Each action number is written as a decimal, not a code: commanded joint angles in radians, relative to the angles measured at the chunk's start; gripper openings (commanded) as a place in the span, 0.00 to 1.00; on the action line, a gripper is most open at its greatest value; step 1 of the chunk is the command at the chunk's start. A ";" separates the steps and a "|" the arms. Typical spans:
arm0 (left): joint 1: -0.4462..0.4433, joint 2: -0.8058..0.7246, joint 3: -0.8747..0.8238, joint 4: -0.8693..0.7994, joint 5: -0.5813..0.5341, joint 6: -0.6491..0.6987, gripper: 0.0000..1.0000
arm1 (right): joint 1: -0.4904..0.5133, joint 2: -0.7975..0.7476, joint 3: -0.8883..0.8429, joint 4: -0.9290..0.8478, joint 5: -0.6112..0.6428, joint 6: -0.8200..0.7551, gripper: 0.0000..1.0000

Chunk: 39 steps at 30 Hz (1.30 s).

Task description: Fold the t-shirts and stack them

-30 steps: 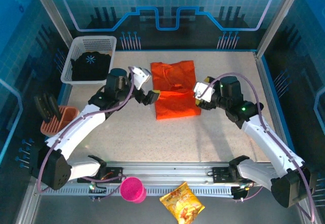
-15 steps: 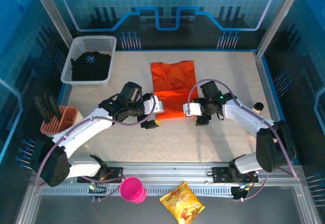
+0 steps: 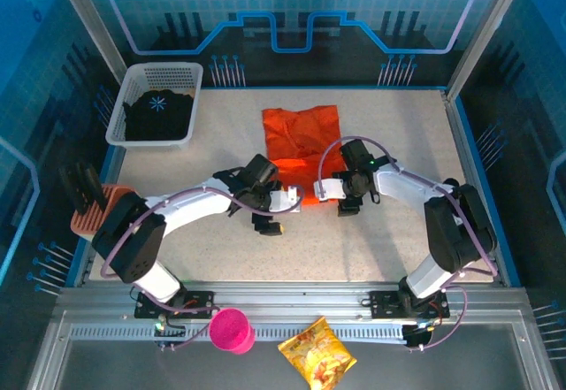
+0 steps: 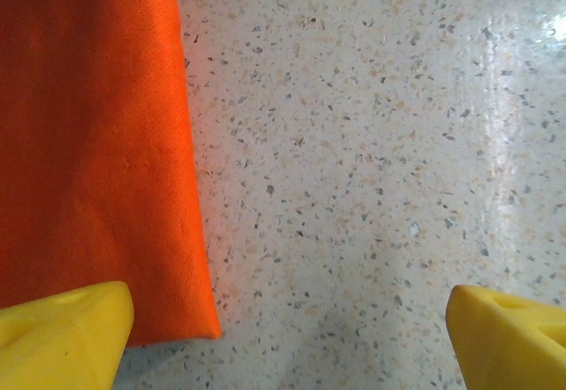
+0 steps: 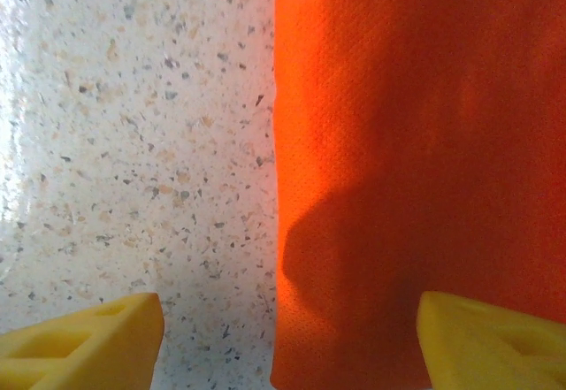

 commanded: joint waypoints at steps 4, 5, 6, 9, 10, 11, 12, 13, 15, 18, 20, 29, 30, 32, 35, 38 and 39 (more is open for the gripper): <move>-0.015 0.090 0.067 0.068 -0.144 -0.017 0.91 | 0.013 0.046 0.026 0.050 0.055 -0.002 0.72; -0.016 0.102 0.074 0.064 -0.154 -0.015 0.91 | 0.014 0.053 0.028 0.054 0.059 0.000 0.71; -0.016 0.115 0.083 0.063 -0.162 -0.015 0.90 | 0.014 0.060 0.031 0.057 0.064 0.000 0.71; -0.015 0.154 0.119 0.037 -0.188 -0.011 0.86 | 0.013 0.079 0.039 0.057 0.079 0.000 0.69; -0.015 0.173 0.134 0.020 -0.195 -0.009 0.83 | 0.013 0.085 0.041 0.053 0.084 0.000 0.67; -0.015 0.190 0.152 -0.002 -0.201 -0.006 0.81 | 0.013 0.091 0.044 0.050 0.089 0.003 0.66; -0.015 0.203 0.166 -0.018 -0.207 -0.004 0.80 | 0.014 0.096 0.046 0.045 0.094 0.003 0.65; -0.013 0.215 0.178 -0.031 -0.215 -0.002 0.79 | 0.014 0.101 0.047 0.042 0.098 0.005 0.64; -0.011 0.238 0.190 -0.041 -0.227 0.007 0.78 | 0.015 0.111 0.048 0.044 0.106 0.009 0.61; -0.009 0.261 0.200 -0.058 -0.242 0.025 0.78 | 0.014 0.130 0.061 0.039 0.112 0.020 0.54; -0.005 0.275 0.205 -0.077 -0.260 0.035 0.77 | 0.013 0.141 0.068 0.038 0.120 0.026 0.51; 0.020 0.295 0.205 -0.070 -0.260 0.051 0.77 | 0.015 0.170 0.072 0.040 0.122 0.034 0.45; 0.019 0.301 0.208 -0.064 -0.255 0.051 0.77 | 0.015 0.171 0.073 0.041 0.123 0.035 0.43; 0.019 0.318 0.219 -0.059 -0.250 0.051 0.76 | 0.016 0.173 0.073 0.041 0.124 0.035 0.41; 0.020 0.350 0.240 -0.058 -0.239 0.049 0.73 | 0.021 0.178 0.073 0.045 0.130 0.038 0.40; 0.019 0.376 0.264 -0.068 -0.221 0.044 0.64 | 0.028 0.191 0.076 0.048 0.138 0.044 0.39; 0.019 0.384 0.270 -0.070 -0.222 0.041 0.60 | 0.030 0.196 0.080 0.047 0.140 0.050 0.39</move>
